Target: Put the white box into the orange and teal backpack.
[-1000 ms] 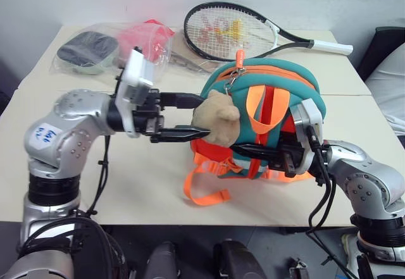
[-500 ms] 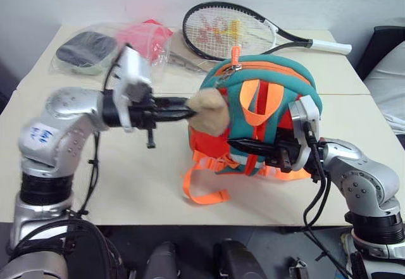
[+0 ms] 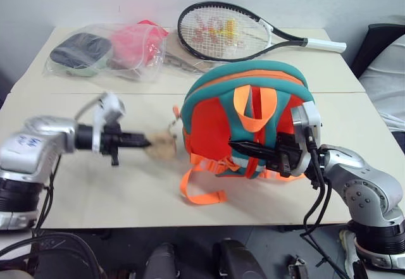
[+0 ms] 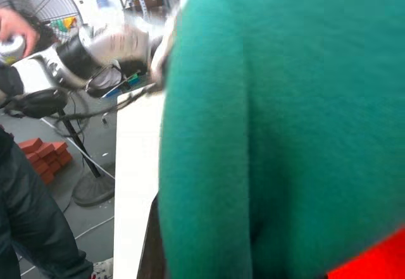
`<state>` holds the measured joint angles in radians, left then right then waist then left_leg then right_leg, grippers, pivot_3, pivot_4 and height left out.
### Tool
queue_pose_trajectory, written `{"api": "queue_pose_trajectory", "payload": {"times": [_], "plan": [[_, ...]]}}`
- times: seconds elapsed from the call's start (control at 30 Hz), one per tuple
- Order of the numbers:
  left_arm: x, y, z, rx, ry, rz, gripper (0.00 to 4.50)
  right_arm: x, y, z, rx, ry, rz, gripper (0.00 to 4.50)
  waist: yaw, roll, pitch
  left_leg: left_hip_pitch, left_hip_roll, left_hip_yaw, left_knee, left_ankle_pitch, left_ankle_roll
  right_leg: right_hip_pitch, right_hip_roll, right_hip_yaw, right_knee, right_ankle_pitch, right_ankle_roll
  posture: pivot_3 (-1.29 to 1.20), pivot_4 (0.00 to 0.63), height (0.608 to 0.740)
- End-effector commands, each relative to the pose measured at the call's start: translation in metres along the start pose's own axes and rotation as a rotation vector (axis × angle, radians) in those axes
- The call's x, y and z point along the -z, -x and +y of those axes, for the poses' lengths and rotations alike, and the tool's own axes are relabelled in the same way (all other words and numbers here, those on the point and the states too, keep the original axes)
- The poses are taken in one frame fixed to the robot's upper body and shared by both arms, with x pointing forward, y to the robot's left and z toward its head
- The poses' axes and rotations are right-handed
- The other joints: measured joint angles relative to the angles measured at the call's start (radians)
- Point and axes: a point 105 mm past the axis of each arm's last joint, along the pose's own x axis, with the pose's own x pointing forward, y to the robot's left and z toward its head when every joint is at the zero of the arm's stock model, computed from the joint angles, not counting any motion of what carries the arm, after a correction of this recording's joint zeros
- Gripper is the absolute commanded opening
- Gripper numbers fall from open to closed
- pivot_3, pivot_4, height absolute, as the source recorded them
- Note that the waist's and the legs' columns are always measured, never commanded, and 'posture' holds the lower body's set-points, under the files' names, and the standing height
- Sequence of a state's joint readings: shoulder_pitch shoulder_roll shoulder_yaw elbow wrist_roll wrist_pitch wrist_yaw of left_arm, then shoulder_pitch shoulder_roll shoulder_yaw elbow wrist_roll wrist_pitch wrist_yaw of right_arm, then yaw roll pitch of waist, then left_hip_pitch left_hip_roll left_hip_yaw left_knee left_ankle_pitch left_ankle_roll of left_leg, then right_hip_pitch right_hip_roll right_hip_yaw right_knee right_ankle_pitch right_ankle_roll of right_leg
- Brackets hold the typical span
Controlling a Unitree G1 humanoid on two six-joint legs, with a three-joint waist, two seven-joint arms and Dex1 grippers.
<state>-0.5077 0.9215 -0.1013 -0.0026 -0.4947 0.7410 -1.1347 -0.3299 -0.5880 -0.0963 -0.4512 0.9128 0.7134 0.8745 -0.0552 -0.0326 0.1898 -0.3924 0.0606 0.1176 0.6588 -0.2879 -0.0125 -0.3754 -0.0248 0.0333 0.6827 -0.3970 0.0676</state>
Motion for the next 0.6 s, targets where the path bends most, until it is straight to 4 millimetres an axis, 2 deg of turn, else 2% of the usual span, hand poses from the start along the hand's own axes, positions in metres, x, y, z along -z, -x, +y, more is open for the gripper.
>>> {"api": "queue_pose_trajectory", "payload": {"times": [0.03,0.1,0.13,0.27,0.33,0.43,0.53,0.6], "plan": [[0.017,-0.033,0.000,-0.026,-0.064,0.018,0.06,-0.011,0.002,0.003,0.018,0.069,-0.044,0.00,0.003,0.000,0.000,0.000,0.000,0.000,0.000,0.000,0.000,0.000,0.000,0.000,0.000,0.000,0.000,0.00,0.150,0.740],[0.008,-0.041,-0.004,-0.027,-0.082,-0.060,0.06,-0.008,0.003,-0.003,0.058,0.100,-0.033,0.00,0.012,0.000,-0.001,0.001,0.000,0.000,0.002,0.000,0.000,0.002,0.000,0.000,0.000,0.000,0.000,0.00,0.150,0.740],[0.007,-0.038,-0.007,-0.026,-0.091,-0.073,0.06,-0.007,0.005,-0.009,0.096,0.136,-0.024,0.00,0.015,0.000,-0.001,0.001,0.000,0.000,0.002,0.000,0.001,0.003,-0.001,0.000,0.000,0.000,0.000,0.00,0.150,0.740],[0.008,0.003,-0.002,-0.146,-0.096,-0.094,1.33,0.001,0.032,-0.019,0.125,0.255,0.069,1.30,0.022,0.000,-0.001,0.001,0.000,0.000,0.002,-0.001,0.002,0.003,-0.001,0.000,-0.001,0.000,0.000,0.00,0.150,0.740],[0.016,0.022,0.001,-0.191,-0.115,-0.078,1.94,0.007,0.047,-0.020,0.130,0.297,0.134,1.96,0.022,0.000,-0.001,0.001,0.000,0.000,0.001,-0.001,0.001,0.002,-0.001,0.000,-0.002,0.000,0.000,0.00,0.150,0.740],[0.047,0.064,-0.005,-0.231,-0.152,0.001,2.86,0.014,0.094,-0.032,0.216,0.372,0.261,2.98,0.017,0.000,-0.001,0.001,0.000,0.001,-0.002,-0.001,0.001,0.002,-0.001,0.000,-0.004,0.000,0.000,0.00,0.150,0.740],[0.065,0.083,-0.021,-0.211,-0.174,0.035,3.73,0.019,0.128,-0.041,0.285,0.385,0.327,3.94,0.013,0.000,-0.001,0.002,0.000,0.001,-0.004,-0.001,0.002,0.003,-0.001,0.000,-0.006,0.000,0.000,0.00,0.150,0.740],[0.077,0.097,-0.028,-0.250,-0.219,0.054,3.77,0.025,0.156,-0.048,0.327,0.451,0.413,4.44,0.010,0.000,-0.001,0.003,0.000,0.002,-0.004,-0.001,0.002,0.005,-0.001,0.000,-0.007,0.000,0.000,0.00,0.150,0.740]]}}
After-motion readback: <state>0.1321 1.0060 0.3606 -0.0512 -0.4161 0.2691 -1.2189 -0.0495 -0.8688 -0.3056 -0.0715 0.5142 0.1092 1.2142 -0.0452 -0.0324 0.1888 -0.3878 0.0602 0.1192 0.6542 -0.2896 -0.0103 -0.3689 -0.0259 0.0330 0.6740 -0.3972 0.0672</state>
